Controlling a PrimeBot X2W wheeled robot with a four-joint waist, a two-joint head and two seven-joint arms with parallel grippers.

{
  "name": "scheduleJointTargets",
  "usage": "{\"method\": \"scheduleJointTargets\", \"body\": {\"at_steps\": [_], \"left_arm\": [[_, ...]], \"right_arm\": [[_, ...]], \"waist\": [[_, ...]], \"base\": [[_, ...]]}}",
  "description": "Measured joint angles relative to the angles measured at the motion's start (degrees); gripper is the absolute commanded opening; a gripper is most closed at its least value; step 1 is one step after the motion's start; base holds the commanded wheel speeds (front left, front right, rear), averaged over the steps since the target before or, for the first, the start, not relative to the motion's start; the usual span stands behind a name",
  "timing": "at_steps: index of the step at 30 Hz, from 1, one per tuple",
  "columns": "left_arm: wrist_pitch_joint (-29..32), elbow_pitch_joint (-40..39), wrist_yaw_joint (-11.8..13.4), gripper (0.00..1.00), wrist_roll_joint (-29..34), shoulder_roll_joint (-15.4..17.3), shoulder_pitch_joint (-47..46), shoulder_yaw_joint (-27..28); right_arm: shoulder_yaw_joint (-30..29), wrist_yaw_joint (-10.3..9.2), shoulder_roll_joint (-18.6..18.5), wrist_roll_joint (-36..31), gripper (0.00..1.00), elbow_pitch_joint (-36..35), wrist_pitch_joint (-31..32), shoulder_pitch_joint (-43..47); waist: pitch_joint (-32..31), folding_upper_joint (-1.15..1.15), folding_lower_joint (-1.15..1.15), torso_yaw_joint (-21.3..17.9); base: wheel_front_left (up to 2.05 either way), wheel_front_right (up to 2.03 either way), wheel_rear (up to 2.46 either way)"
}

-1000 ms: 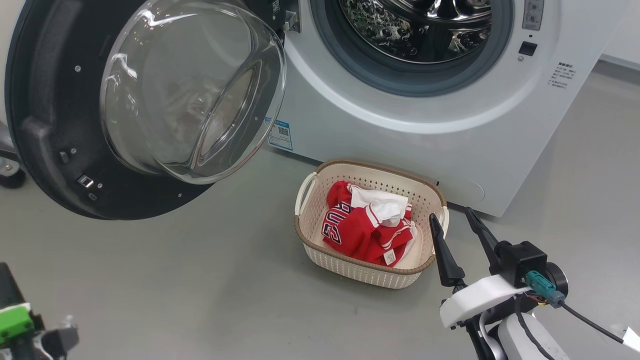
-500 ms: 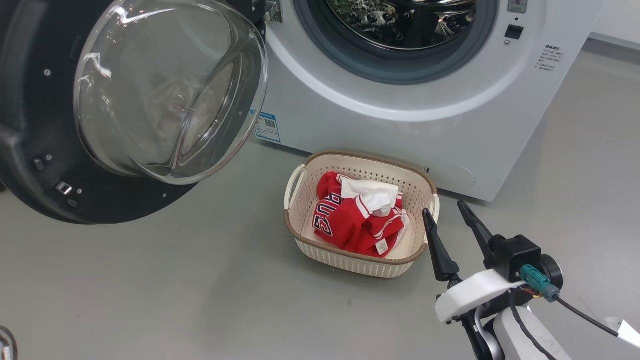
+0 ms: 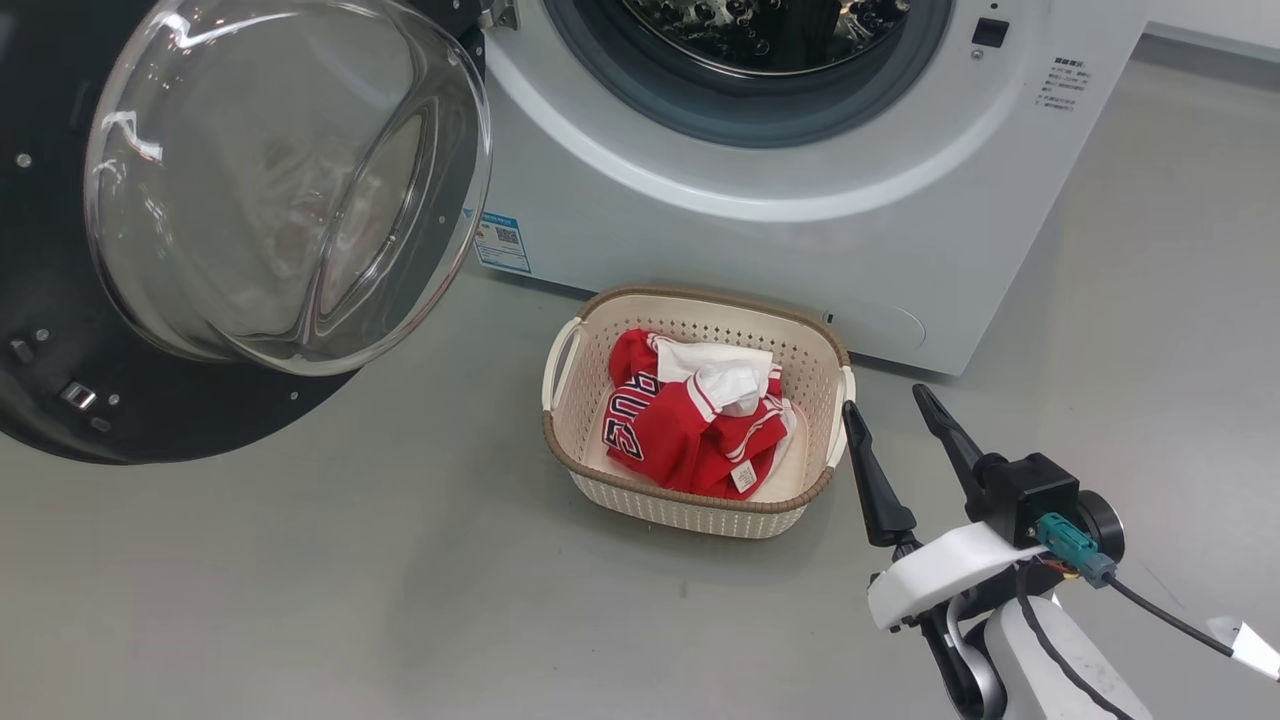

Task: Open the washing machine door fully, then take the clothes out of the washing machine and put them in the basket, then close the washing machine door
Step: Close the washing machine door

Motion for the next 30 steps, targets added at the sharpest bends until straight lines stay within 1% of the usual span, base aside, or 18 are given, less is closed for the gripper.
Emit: {"method": "scheduleJointTargets", "body": {"at_steps": [7,14,27,30], "left_arm": [[0.78,4.19,2.01,0.00,0.66,1.49,-3.03,-0.78],[2.08,7.46,3.00,0.00,0.91,2.19,-5.16,-0.94],[5.61,11.98,3.75,0.00,-1.21,2.56,-8.26,-0.78],[7.39,12.41,3.75,0.00,-1.90,2.66,-9.15,-0.77]], "right_arm": [[0.33,0.00,-0.13,-0.35,1.00,0.13,0.00,-0.42],[0.34,0.00,-0.24,-0.41,1.00,0.41,0.00,-0.42],[1.01,0.09,-0.29,-0.98,1.00,0.68,0.00,-0.87],[1.01,0.33,-0.33,-1.01,1.00,0.82,0.00,-1.71]], "waist": [[0.51,0.00,0.00,-0.79],[0.91,0.00,0.00,-1.28],[2.14,0.00,0.00,-2.15],[2.68,0.00,0.00,-2.51]], "base": [[0.00,0.00,0.00],[0.00,0.00,0.00],[0.00,0.00,0.00],[0.00,0.00,0.00]]}}
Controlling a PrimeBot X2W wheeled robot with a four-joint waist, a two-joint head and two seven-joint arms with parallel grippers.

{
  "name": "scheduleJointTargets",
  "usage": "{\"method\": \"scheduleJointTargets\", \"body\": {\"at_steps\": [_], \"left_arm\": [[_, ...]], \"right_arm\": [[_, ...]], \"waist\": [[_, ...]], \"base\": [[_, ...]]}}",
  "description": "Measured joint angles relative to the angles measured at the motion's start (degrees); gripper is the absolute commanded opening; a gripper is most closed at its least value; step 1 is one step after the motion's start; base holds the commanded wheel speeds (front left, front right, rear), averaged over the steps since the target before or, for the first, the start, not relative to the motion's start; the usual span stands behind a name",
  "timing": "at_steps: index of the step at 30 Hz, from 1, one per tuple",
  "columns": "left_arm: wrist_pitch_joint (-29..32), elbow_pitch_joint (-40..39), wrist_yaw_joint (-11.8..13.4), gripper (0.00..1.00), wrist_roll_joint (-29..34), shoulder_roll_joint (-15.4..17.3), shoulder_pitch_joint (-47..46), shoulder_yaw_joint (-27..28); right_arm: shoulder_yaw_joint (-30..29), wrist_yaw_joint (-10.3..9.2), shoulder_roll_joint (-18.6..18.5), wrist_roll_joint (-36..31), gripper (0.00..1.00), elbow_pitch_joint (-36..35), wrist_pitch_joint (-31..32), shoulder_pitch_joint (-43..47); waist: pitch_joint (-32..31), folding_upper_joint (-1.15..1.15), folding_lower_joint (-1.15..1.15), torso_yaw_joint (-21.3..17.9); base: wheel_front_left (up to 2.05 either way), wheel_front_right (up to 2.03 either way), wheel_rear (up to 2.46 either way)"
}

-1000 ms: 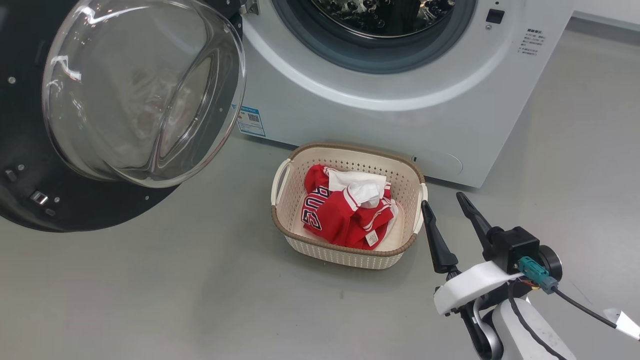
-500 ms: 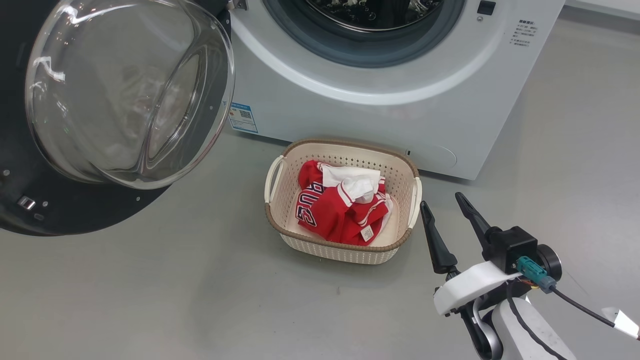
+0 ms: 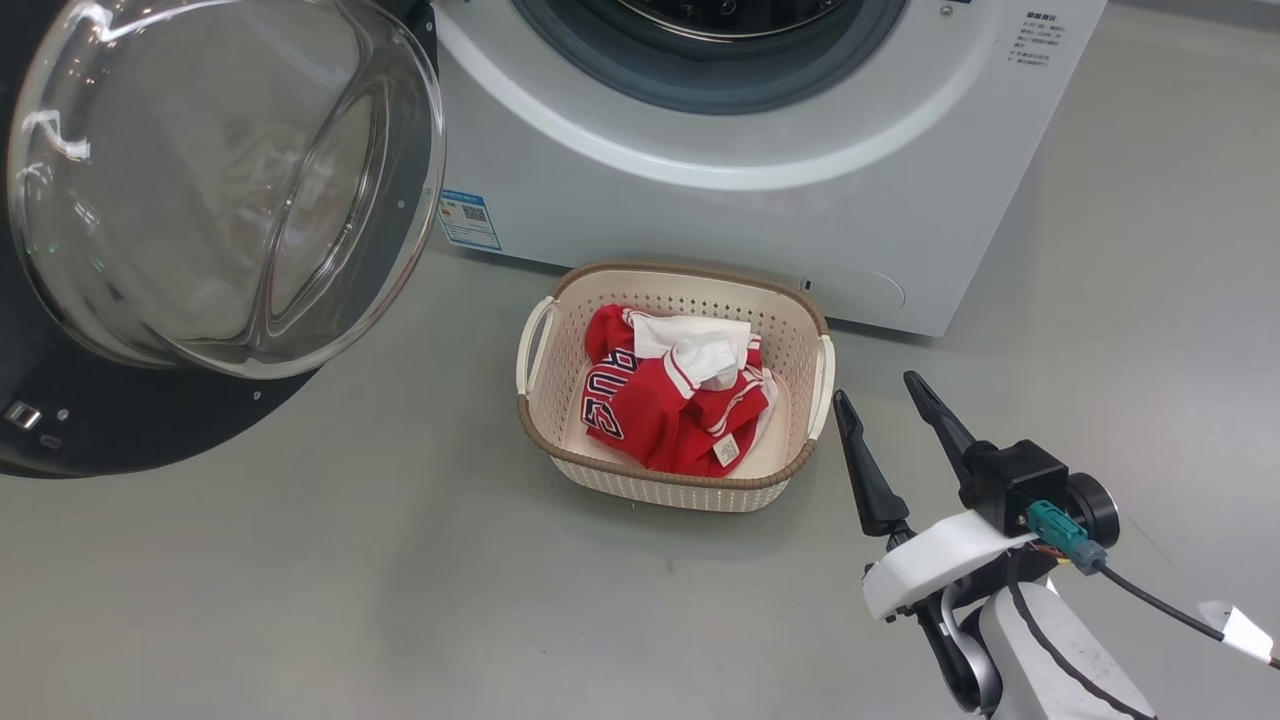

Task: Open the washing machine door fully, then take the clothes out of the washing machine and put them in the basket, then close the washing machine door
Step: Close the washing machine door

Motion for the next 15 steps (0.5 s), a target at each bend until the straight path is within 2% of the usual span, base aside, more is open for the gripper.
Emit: {"method": "scheduleJointTargets", "body": {"at_steps": [15], "left_arm": [[5.86,3.60,-0.15,0.00,-1.13,1.20,-2.46,-0.55]], "right_arm": [[-0.74,0.15,-0.29,-0.42,1.00,0.45,0.00,-0.14]], "waist": [[1.30,0.00,0.00,-0.61]], "base": [[0.00,0.00,0.00]]}}
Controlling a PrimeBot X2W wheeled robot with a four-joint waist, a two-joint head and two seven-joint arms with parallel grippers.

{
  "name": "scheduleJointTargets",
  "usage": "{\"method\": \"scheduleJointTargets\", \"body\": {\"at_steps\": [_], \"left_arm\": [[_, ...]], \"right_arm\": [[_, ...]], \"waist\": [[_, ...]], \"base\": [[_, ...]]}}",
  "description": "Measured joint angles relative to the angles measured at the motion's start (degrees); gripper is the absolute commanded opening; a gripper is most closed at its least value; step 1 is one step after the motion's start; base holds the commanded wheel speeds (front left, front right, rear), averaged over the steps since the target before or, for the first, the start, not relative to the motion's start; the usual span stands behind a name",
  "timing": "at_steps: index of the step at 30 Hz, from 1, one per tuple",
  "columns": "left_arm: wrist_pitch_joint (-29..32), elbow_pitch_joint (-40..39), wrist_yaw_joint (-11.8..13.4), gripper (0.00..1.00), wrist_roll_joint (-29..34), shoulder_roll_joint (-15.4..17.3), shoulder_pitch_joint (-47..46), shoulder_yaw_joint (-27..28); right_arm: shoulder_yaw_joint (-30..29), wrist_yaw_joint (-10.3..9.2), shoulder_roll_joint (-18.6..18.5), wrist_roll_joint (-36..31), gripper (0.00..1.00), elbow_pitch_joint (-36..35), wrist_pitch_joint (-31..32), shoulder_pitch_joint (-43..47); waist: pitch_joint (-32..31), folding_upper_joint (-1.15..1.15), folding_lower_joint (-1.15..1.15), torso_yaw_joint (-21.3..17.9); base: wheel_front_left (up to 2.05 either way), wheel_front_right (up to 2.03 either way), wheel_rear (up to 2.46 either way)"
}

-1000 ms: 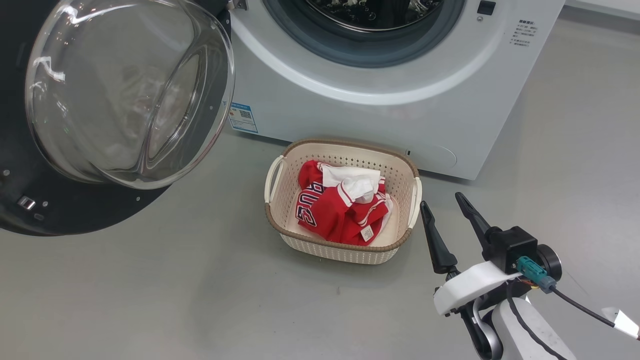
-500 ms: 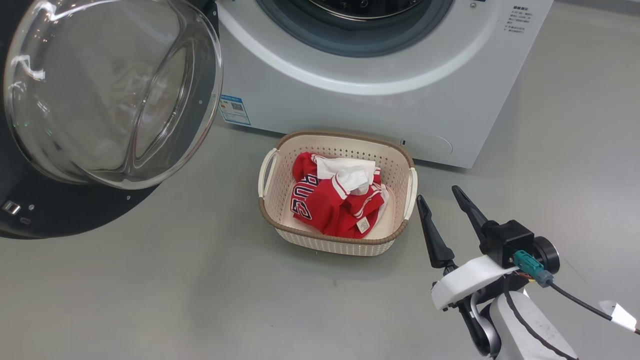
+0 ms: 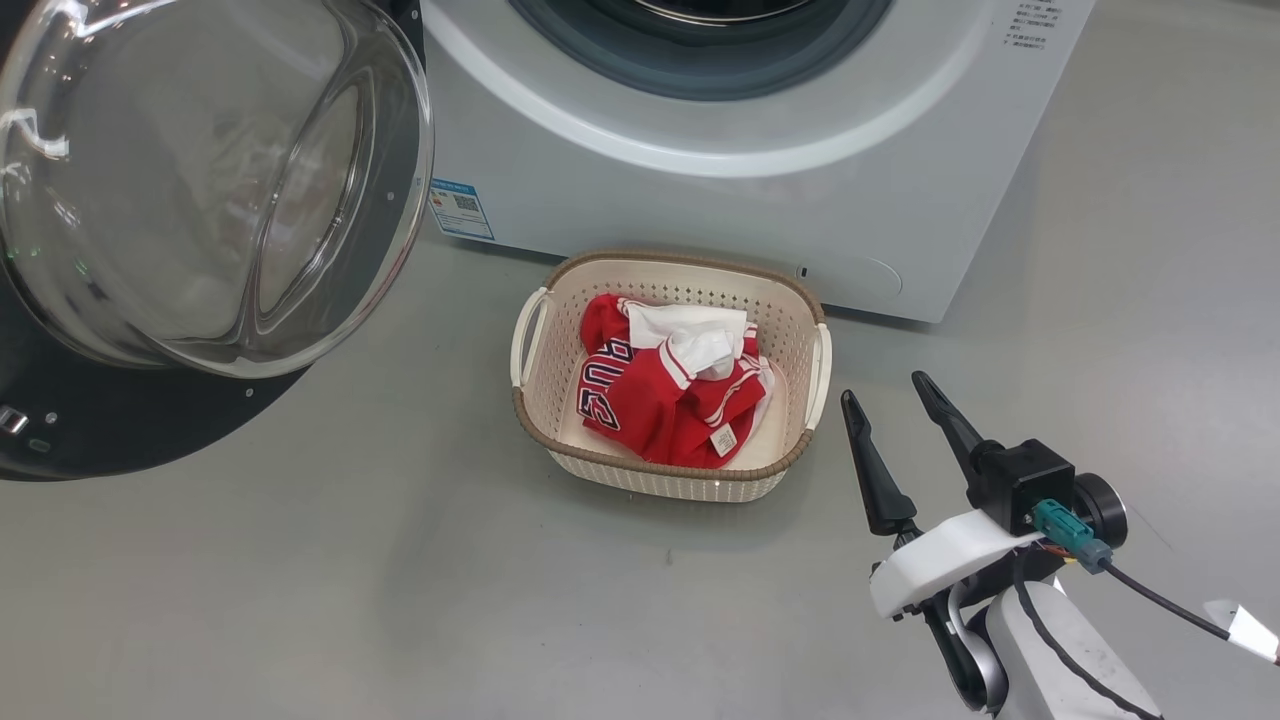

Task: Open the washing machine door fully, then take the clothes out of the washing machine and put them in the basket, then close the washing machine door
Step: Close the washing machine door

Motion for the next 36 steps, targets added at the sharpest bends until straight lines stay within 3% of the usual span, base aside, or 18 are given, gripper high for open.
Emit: {"method": "scheduleJointTargets", "body": {"at_steps": [21,36], "left_arm": [[14.27,1.13,-4.66,0.00,-3.86,1.00,-0.01,-1.71],[25.79,0.05,-6.44,0.00,-8.00,0.41,0.64,-2.25]], "right_arm": [[-0.96,0.00,0.01,0.04,1.00,0.75,0.00,-0.87],[-1.29,0.13,0.01,0.26,1.00,1.15,0.00,-0.87]], "waist": [[0.31,0.00,0.00,1.35],[0.25,0.00,0.00,1.59]], "base": [[0.00,0.00,0.00],[0.00,0.00,0.00]]}}
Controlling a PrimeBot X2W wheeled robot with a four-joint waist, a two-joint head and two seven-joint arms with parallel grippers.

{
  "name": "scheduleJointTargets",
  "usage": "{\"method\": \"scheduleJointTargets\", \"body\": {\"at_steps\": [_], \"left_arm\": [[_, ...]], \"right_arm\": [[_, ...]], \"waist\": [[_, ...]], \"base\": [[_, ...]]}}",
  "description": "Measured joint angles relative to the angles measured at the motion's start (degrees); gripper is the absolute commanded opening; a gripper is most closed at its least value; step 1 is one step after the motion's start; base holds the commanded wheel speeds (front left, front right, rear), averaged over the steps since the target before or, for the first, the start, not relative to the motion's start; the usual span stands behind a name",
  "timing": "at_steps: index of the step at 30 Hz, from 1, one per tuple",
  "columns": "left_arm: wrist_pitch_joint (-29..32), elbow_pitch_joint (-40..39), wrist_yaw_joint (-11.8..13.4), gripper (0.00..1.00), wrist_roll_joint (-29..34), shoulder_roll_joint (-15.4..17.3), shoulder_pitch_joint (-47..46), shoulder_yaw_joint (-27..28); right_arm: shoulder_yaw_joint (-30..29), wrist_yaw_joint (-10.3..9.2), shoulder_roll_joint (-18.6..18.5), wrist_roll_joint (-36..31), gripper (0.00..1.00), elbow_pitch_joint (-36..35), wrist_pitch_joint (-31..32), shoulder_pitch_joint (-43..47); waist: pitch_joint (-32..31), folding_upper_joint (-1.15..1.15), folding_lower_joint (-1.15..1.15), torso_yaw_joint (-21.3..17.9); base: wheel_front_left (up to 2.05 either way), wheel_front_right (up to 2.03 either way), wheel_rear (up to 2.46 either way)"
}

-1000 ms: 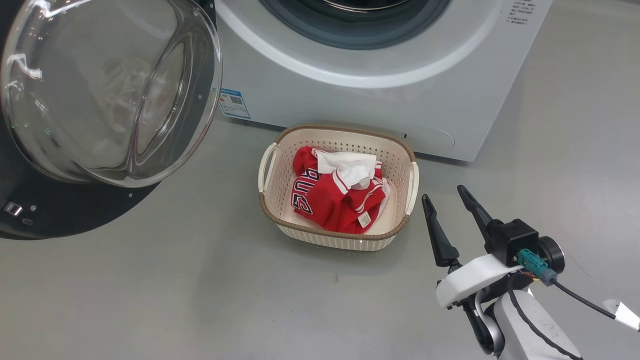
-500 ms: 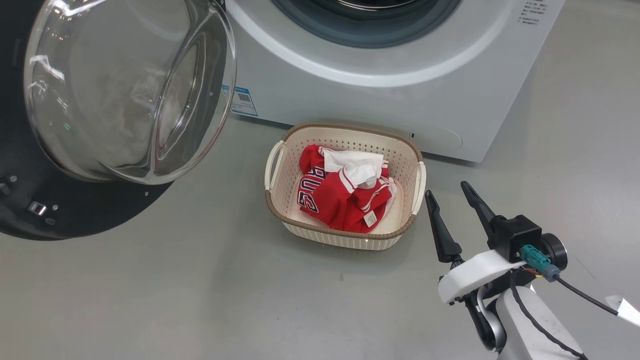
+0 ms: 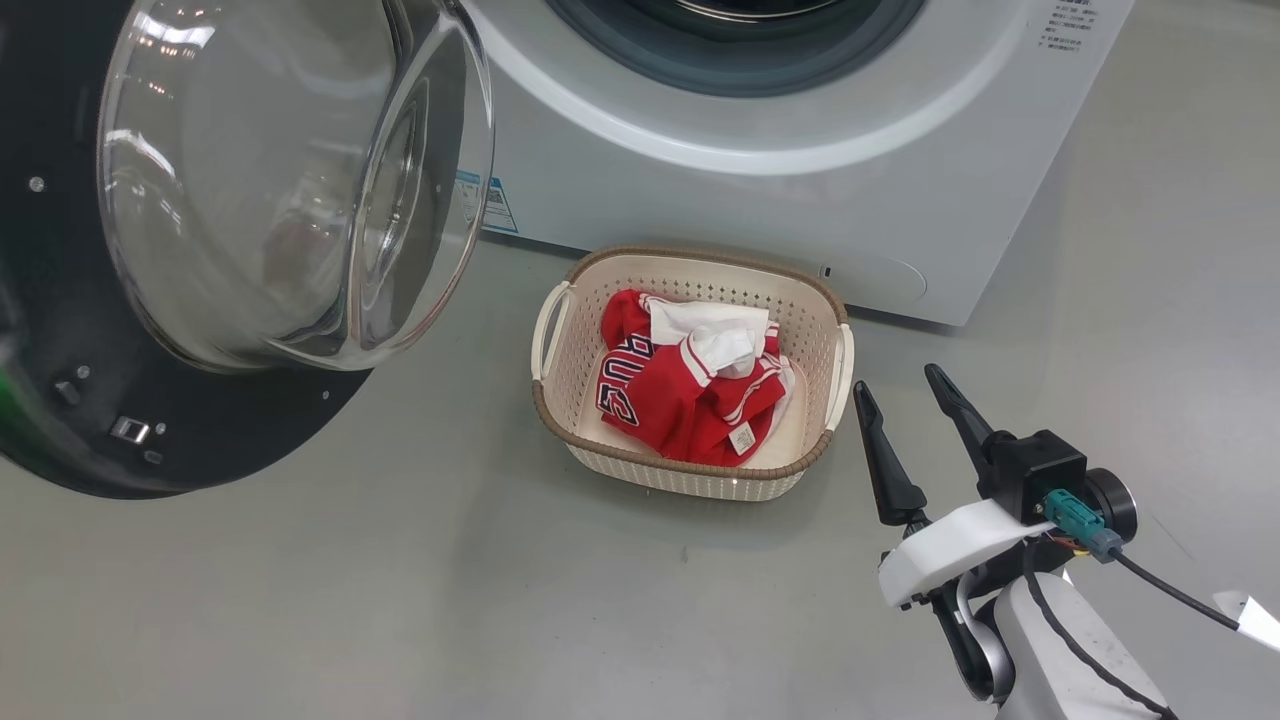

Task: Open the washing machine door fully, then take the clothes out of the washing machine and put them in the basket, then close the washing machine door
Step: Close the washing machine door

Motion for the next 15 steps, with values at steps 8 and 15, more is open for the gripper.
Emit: {"method": "scheduleJointTargets", "body": {"at_steps": [8,15], "left_arm": [[8.13,-1.40,-0.43,0.00,-3.99,-1.77,0.27,-0.81],[17.97,-4.09,-0.47,0.00,-8.86,-2.61,1.76,-1.00]], "right_arm": [[-0.01,0.05,0.01,0.29,1.00,0.18,0.00,0.00],[0.46,0.65,0.04,0.47,1.00,0.79,0.00,-0.04]], "waist": [[-0.05,0.00,0.00,-0.08],[-0.17,0.00,0.00,-0.94]], "base": [[0.00,0.00,0.00],[0.00,0.00,0.00]]}}
